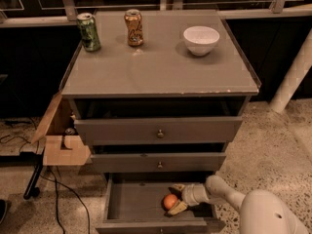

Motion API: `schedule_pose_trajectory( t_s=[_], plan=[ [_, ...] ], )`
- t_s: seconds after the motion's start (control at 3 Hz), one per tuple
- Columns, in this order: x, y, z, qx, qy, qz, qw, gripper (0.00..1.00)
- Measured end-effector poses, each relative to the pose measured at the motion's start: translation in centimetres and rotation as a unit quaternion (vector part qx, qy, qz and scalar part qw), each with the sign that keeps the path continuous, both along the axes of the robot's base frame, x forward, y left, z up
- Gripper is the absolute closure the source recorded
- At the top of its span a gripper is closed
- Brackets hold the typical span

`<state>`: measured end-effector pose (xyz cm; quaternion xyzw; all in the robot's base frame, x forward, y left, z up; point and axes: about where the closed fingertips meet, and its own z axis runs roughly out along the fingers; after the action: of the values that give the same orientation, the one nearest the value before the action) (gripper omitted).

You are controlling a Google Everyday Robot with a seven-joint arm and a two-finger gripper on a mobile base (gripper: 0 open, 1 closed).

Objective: Pick orange from bottom drawer and place on counter

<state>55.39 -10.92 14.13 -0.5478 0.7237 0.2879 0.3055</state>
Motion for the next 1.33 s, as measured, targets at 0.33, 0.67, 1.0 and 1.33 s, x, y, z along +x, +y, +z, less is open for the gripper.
schedule_pose_trajectory(
  t_s=[0.33, 0.67, 1.0, 1.33],
  plan=[
    [-0.45, -0.05, -0.78, -0.008, 0.01, 0.003, 0.9999, 0.45],
    [-0.46, -0.05, -0.78, -0.008, 0.01, 0.003, 0.9999, 0.69],
    [-0.46, -0.05, -0.78, -0.008, 0.01, 0.003, 0.9999, 0.92],
    [-0.48, -0.01, -0.8, -0.008, 0.01, 0.003, 0.9999, 1.0]
  ],
)
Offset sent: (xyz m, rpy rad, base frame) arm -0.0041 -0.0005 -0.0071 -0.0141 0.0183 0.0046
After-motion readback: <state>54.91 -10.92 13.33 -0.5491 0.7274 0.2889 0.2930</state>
